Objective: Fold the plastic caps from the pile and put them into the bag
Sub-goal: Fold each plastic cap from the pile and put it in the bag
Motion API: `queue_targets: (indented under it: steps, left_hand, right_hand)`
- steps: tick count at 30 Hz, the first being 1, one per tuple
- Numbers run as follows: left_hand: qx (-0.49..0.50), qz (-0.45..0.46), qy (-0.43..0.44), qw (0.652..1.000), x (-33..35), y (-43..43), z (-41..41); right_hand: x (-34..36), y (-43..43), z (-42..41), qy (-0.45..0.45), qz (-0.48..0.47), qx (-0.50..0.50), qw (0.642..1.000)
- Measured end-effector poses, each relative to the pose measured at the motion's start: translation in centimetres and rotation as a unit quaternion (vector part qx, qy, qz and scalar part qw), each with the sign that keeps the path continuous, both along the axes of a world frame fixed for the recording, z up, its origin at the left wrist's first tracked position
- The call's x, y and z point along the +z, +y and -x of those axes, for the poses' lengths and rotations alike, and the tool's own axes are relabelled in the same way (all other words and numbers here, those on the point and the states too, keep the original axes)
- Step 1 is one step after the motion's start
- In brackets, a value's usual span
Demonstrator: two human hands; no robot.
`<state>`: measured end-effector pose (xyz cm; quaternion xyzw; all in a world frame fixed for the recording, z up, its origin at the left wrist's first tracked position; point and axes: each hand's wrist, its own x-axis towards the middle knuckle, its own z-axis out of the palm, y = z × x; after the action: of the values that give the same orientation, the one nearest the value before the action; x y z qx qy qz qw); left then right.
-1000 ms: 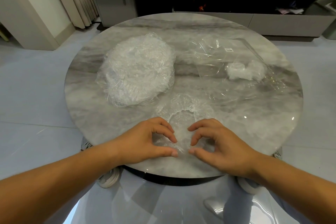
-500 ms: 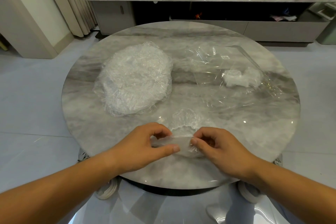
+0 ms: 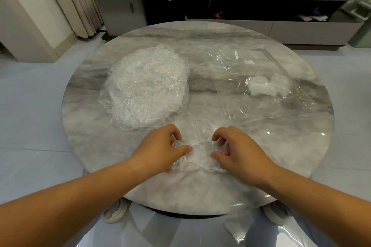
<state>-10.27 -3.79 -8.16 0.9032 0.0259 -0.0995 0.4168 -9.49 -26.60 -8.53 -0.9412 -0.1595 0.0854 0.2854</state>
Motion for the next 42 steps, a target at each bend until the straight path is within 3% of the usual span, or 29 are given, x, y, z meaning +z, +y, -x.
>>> queue_targets:
  steps: [4,9,20,28,32,38,42]
  left_hand:
    - [0.004,-0.059,-0.001,0.998,0.1,0.5,-0.3]
    - [0.025,-0.056,-0.003,0.998,0.7,1.2,0.0]
    - [0.023,-0.141,-0.114,0.983,1.3,0.9,-0.4]
    - [-0.034,-0.082,-0.012,0.996,1.5,0.0,-1.3]
    - [-0.046,-0.097,0.052,0.993,1.7,-0.2,-1.7]
    - [-0.039,-0.138,0.041,0.989,1.4,-0.3,-1.1]
    - [-0.042,-0.137,0.03,0.989,1.1,-0.1,-0.9]
  right_hand:
    - [0.0,-0.1,-0.4,0.013,0.018,0.019,1.0]
    - [0.0,-0.4,-0.5,0.012,0.022,0.017,1.0]
    - [0.5,-0.3,-1.2,0.04,0.042,0.026,0.998]
    - [1.4,-0.5,-1.7,0.056,0.052,0.078,0.994]
    - [1.7,-1.0,-1.8,0.069,0.043,0.103,0.991]
    - [2.3,-1.2,-1.4,0.032,-0.067,0.069,0.995]
    - [2.3,-0.8,-1.1,0.037,0.01,0.114,0.993]
